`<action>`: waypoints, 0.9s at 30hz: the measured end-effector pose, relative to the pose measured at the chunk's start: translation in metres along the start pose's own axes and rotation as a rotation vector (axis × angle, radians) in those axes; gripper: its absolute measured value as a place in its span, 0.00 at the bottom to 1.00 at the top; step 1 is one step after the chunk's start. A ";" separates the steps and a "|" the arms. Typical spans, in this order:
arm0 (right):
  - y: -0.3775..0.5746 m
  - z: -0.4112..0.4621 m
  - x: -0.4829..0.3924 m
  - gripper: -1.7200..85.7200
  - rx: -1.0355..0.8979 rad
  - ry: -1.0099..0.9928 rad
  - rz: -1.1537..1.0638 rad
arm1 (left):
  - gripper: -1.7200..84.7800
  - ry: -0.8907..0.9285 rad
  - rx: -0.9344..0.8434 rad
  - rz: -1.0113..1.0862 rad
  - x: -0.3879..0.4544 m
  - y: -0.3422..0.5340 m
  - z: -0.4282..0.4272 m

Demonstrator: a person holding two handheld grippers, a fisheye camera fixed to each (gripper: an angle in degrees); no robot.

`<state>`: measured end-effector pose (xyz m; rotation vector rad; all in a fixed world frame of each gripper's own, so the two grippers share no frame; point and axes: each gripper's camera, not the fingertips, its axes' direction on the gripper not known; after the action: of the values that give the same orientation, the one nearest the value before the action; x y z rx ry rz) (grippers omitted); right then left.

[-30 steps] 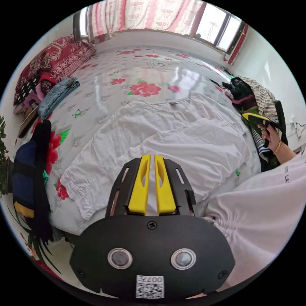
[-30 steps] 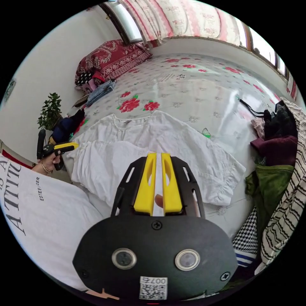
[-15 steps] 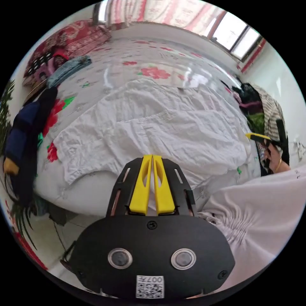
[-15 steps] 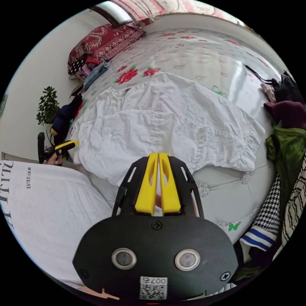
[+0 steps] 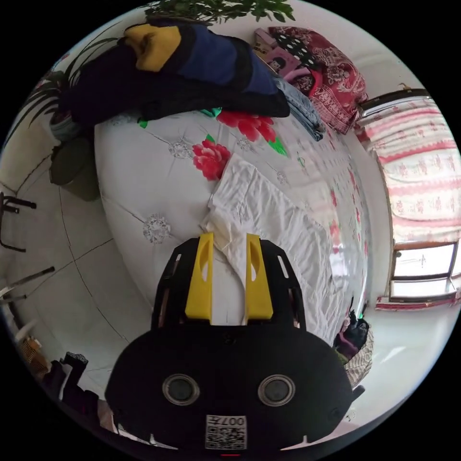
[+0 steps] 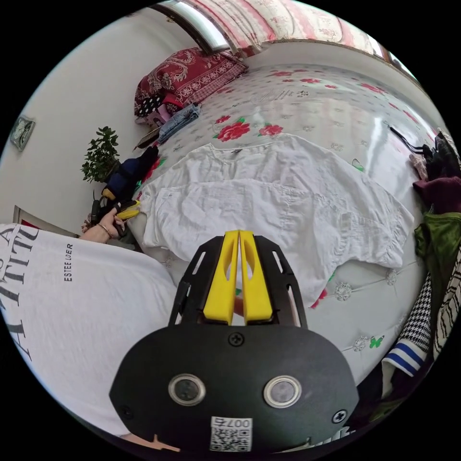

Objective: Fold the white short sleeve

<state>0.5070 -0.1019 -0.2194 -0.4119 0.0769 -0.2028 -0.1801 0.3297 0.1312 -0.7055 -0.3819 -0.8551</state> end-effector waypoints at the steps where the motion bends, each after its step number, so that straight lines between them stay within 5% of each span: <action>1: 0.000 -0.002 -0.001 0.02 0.003 0.002 -0.002 | 0.12 0.021 0.011 -0.049 -0.007 -0.001 0.000; 5: 0.004 -0.016 0.000 0.02 0.024 0.016 0.011 | 0.12 0.123 0.048 -0.179 -0.033 0.007 -0.009; 15: 0.016 -0.026 0.008 0.02 0.011 -0.026 0.066 | 0.16 -0.011 0.105 -0.037 -0.032 0.004 -0.021; 27: 0.006 -0.043 0.005 0.02 0.036 -0.035 0.047 | 0.13 -0.510 0.116 0.233 0.049 0.021 0.006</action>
<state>0.5076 -0.1141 -0.2613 -0.3774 0.0487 -0.1503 -0.1340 0.3167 0.1548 -0.8393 -0.7820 -0.4205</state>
